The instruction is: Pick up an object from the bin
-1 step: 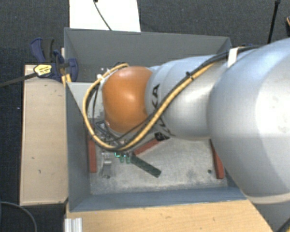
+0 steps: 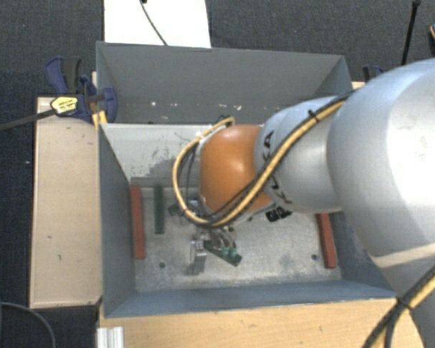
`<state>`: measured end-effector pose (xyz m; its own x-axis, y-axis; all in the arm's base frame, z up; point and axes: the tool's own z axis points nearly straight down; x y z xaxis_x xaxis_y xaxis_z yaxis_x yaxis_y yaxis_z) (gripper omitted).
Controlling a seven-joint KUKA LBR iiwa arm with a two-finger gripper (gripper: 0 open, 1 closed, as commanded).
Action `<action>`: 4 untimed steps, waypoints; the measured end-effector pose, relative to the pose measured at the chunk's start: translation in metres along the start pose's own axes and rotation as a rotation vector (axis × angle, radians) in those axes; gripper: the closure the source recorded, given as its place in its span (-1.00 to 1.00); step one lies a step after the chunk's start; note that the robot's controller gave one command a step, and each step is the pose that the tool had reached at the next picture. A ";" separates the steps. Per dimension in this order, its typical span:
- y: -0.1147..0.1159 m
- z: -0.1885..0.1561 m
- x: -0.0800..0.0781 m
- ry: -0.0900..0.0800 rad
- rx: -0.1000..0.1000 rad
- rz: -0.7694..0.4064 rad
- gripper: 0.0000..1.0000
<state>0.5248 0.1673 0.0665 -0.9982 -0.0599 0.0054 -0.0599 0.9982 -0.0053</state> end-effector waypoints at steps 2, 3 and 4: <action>-0.071 -0.003 -0.021 -0.005 -0.004 -0.150 -1.00; -0.069 -0.004 -0.022 -0.008 -0.006 -0.146 1.00; -0.062 -0.142 -0.028 -0.016 -0.004 -0.433 1.00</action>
Offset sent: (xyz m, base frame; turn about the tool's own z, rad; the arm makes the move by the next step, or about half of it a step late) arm 0.0351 -0.0314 0.0195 -0.1648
